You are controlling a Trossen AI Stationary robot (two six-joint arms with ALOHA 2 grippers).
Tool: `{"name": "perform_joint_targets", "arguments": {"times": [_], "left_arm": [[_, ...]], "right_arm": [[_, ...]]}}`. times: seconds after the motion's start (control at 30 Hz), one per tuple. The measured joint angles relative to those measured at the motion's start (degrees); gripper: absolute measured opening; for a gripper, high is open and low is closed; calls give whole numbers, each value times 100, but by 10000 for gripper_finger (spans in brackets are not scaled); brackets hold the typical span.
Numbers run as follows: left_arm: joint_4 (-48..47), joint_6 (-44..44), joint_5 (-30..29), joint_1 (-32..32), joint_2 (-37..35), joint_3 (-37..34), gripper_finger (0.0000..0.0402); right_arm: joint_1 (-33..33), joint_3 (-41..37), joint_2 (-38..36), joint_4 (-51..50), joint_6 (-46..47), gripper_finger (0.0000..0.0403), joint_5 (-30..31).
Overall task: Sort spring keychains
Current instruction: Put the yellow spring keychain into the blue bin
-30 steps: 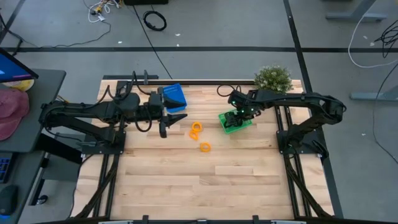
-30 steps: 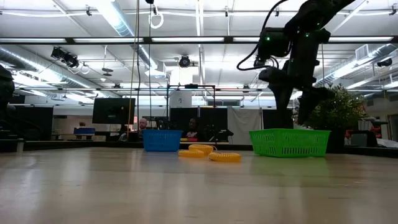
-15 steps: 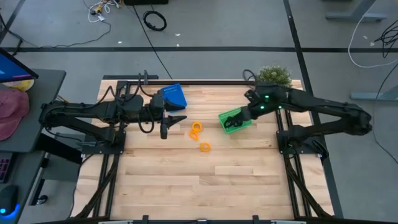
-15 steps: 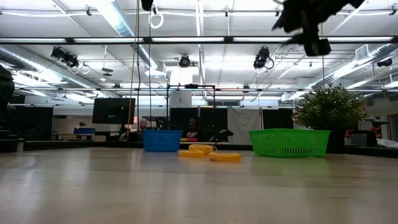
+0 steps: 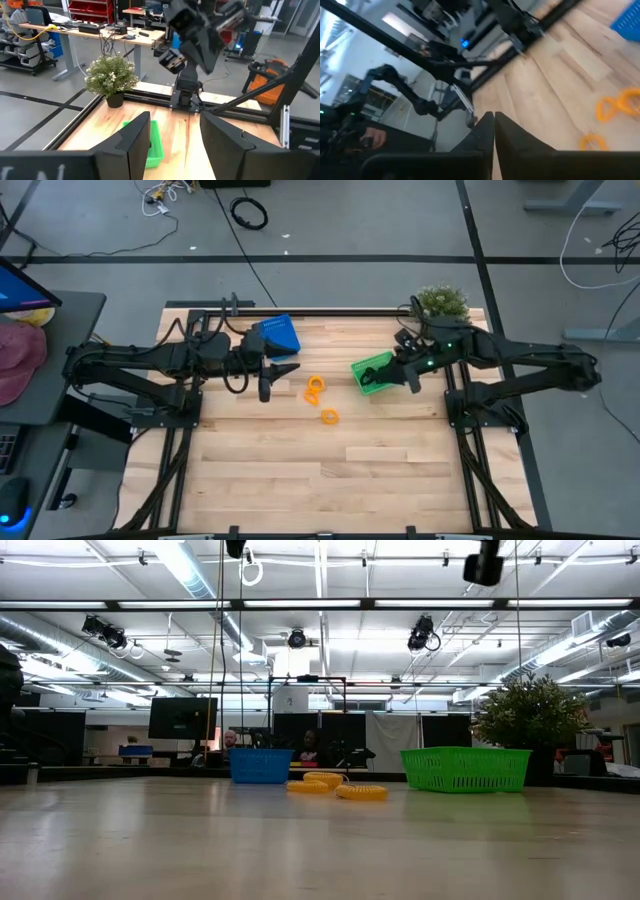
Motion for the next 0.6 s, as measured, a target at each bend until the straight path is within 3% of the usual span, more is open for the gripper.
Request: {"name": "perform_joint_targets", "arguments": {"times": [0.3,0.5,0.6], "left_arm": [[-610,-10,-151,0,-363,-1,176],[-959,-16,-305,0,-733,-1,176],[-1122,-18,-399,0,-886,4,176]], "right_arm": [[25,106,1042,849,-177,14,-425],[41,1164,2129,598,-1132,20,-494],[58,1938,2720,-59,-1823,20,-459]]}}
